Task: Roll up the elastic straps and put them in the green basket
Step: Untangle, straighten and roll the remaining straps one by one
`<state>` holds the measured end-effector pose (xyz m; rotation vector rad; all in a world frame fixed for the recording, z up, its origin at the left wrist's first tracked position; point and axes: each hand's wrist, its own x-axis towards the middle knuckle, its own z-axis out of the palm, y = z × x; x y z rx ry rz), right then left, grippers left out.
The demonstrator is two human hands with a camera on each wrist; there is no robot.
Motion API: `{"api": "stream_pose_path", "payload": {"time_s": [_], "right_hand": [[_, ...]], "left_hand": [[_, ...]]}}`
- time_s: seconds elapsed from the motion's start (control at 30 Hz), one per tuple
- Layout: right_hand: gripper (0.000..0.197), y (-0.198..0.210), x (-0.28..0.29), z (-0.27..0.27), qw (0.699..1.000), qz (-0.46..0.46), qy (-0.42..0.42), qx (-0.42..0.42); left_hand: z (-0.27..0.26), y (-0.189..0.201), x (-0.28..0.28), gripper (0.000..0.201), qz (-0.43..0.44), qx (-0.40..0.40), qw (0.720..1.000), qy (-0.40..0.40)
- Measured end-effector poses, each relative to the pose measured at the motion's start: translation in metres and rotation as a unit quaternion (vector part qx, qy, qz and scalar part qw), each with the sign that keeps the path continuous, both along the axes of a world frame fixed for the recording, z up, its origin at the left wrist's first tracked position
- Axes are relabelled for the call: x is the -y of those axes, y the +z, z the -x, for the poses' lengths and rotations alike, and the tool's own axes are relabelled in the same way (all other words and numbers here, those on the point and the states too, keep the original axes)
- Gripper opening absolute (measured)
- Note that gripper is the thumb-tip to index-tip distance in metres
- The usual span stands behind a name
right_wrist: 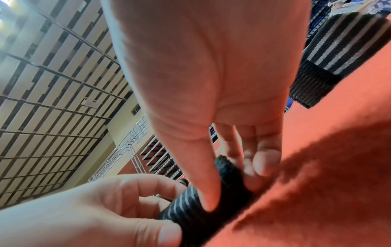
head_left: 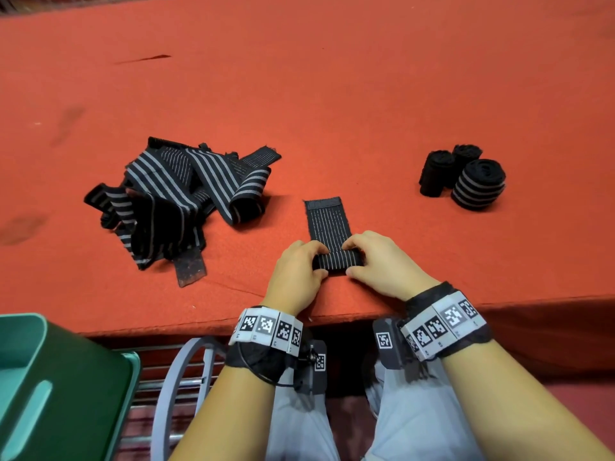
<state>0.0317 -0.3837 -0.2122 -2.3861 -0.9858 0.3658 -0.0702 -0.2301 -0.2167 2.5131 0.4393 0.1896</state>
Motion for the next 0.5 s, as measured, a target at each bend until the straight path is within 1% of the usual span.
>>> {"api": "stream_pose_path", "payload": {"time_s": [0.03, 0.1, 0.2, 0.3, 0.33, 0.4, 0.5], "right_hand": [[0.043, 0.001, 0.002, 0.0, 1.0, 0.002, 0.012, -0.004], [0.046, 0.003, 0.007, 0.002, 0.999, 0.002, 0.031, -0.014], [0.044, 0.005, 0.012, 0.004, 0.999, 0.005, 0.04, -0.031], [0.039, 0.005, 0.012, 0.002, 0.998, 0.006, 0.037, -0.043], [0.036, 0.005, 0.012, 0.001, 0.998, 0.005, 0.036, -0.044], [0.031, 0.004, 0.011, -0.001, 0.998, 0.008, 0.038, -0.039], [0.027, 0.003, 0.01, -0.004, 0.999, 0.014, 0.042, -0.032]], "left_hand": [[0.001, 0.002, -0.001, 0.035, 0.005, -0.009, 1.0, -0.002], [0.004, 0.007, -0.003, 0.035, 0.03, -0.028, 0.999, -0.012], [0.008, 0.013, -0.007, 0.034, 0.089, -0.076, 0.993, -0.032], [0.011, 0.016, -0.013, 0.024, 0.178, -0.1, 0.978, -0.049], [0.01, 0.017, -0.014, 0.021, 0.192, -0.103, 0.975, -0.052], [0.009, 0.017, -0.014, 0.016, 0.188, -0.108, 0.975, -0.051], [0.005, 0.014, -0.014, 0.012, 0.147, -0.106, 0.983, -0.037]]}}
